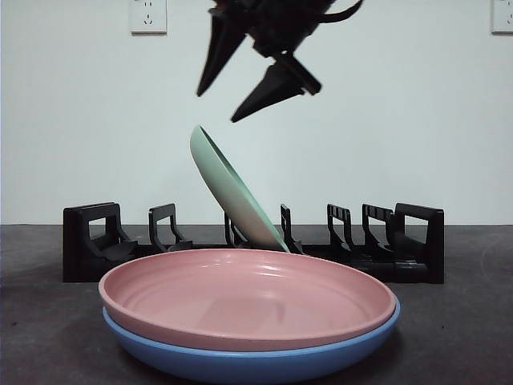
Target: Place the plate
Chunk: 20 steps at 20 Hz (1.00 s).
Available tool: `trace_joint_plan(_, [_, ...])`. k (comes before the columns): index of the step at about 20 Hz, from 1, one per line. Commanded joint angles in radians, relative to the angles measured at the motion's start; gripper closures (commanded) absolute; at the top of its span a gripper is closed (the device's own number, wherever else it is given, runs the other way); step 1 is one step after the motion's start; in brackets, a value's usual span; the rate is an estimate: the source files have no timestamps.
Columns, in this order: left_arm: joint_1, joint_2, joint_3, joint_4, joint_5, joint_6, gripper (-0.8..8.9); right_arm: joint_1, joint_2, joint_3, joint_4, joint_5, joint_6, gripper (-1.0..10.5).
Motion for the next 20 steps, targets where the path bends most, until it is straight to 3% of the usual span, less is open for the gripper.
trace_joint_plan(1, [0.0,0.005,0.013,0.009,-0.006,0.009,5.63,0.018,0.056,0.061,0.008,-0.007,0.017,6.8])
trace_joint_plan(12, [0.0,0.005,0.013,0.013,-0.006,-0.002,5.63,0.05,0.139,0.077,0.052,-0.011,0.036,7.3])
trace_joint_plan(18, [0.0,0.005,0.013,0.014,-0.006,-0.002,5.63,0.063,0.141,0.077,0.041,0.008,0.035,9.3])
trace_joint_plan(20, [0.0,0.005,0.013,0.014,-0.006,-0.002,5.63,0.063,0.141,0.077,0.026,0.007,0.034,9.3])
